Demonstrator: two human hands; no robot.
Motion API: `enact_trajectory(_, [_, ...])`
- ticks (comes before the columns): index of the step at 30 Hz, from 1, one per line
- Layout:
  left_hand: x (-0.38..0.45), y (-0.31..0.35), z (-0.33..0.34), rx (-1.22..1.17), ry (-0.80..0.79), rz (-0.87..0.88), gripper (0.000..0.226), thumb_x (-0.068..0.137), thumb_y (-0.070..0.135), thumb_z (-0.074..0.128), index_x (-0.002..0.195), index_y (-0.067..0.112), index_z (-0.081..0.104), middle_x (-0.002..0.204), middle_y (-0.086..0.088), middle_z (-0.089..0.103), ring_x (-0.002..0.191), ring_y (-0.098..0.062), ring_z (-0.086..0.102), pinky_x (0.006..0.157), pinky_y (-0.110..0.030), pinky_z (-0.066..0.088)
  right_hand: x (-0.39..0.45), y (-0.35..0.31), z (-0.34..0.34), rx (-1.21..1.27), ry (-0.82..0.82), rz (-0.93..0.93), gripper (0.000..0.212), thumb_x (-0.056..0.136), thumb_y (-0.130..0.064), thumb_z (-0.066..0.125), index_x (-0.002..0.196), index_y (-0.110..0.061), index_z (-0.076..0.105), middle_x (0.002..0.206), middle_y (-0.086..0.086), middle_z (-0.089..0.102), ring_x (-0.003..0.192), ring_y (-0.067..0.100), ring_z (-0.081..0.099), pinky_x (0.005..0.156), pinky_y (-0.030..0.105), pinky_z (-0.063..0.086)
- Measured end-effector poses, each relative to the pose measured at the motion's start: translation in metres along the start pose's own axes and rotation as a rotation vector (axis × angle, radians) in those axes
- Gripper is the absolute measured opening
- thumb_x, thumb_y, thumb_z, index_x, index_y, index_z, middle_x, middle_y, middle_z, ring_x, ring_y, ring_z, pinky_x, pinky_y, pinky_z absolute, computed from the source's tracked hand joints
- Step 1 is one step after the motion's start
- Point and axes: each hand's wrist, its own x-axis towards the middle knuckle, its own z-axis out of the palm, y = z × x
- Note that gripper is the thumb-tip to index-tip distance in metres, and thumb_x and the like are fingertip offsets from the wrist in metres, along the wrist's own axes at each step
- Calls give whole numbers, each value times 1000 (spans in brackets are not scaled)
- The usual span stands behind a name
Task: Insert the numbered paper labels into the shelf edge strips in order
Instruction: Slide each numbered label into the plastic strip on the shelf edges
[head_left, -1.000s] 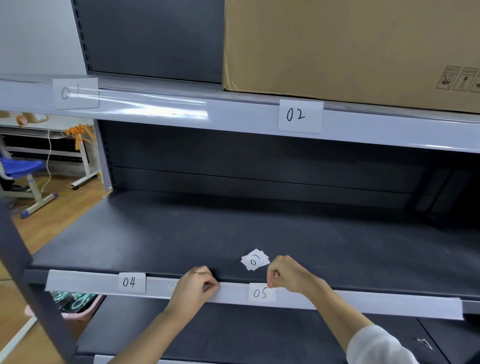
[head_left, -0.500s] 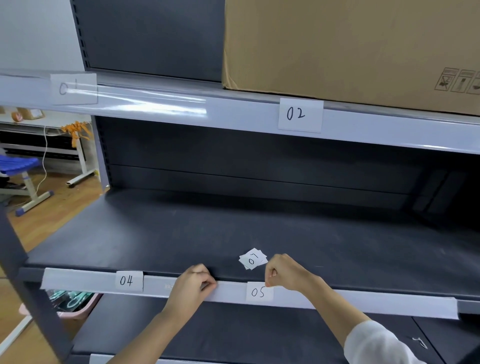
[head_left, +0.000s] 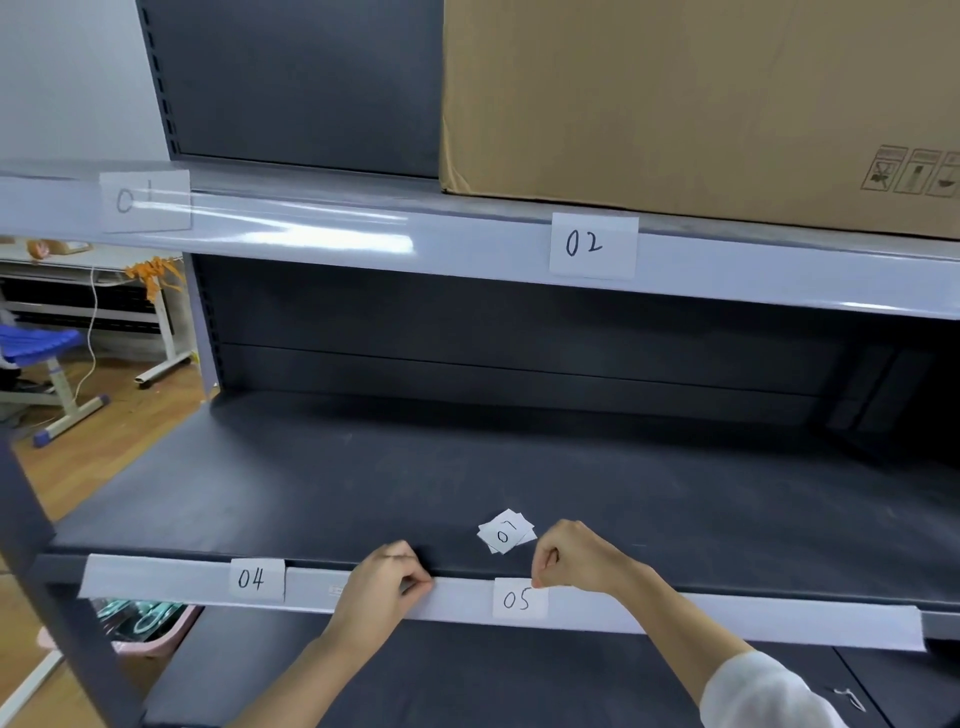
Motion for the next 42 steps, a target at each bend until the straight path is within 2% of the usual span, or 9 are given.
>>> enact_trajectory(3, [3,-2,0,-50,-30,-22,13,74,6,67,65,15,69,60,24,51,71,6,53,59,-7,38,6,8,-2,55,20,22,21,75,-6,60,58,-15,68,58,-11,61,57,-1,53,58,11,40])
enact_trajectory(7, [7,-3,-2,-66,-70,-18,23,75,9,66,82,29,60,86,44,49,71,7,53,66,-18,45,13,9,-12,115,137,1,14,75,-2,59,77,8,69,83,21,71,66,7,53,62,15,42])
enact_trajectory(14, [10,-5,3,-81,-6,15,27,69,-1,68,71,24,60,78,44,51,73,15,47,63,-4,38,17,8,-24,113,178,20,37,77,-6,64,51,-31,59,61,-15,61,59,0,55,56,6,42])
enact_trajectory(18, [14,-4,9,-77,-3,24,23,70,1,69,71,23,61,78,45,51,76,16,47,66,-6,38,18,13,-27,123,181,24,11,81,-7,66,85,-14,75,63,-16,57,59,-4,54,53,0,41])
enact_trajectory(20, [16,-5,13,-73,-5,32,23,70,1,70,69,22,61,76,45,50,75,17,46,67,-6,38,21,18,-27,131,202,30,22,82,-9,67,103,-5,71,65,-16,55,60,-5,53,52,-3,39])
enact_trajectory(31, [40,-1,15,-25,63,-65,14,72,5,72,65,17,70,82,46,51,70,16,51,62,-2,37,52,27,-30,155,173,-56,25,84,-10,65,108,-6,70,110,10,71,88,9,61,67,2,41])
enact_trajectory(34, [45,-2,12,-31,135,-113,15,71,5,73,65,18,68,75,42,54,66,15,52,61,-2,37,67,26,-29,127,117,-132,29,86,-11,62,115,-9,67,93,7,72,74,3,57,68,3,39])
enact_trajectory(37, [47,0,6,-21,169,-145,18,72,5,73,70,21,66,59,29,54,65,15,52,61,-2,36,78,21,-26,111,59,-164,33,86,-12,62,119,-10,64,60,-10,49,54,-2,42,54,1,36])
enact_trajectory(42, [45,-12,5,16,127,-139,16,71,5,73,69,20,67,79,42,54,67,16,50,62,-2,36,81,13,-25,38,13,-206,32,85,-9,61,116,-10,66,59,-14,46,54,-1,44,52,3,36])
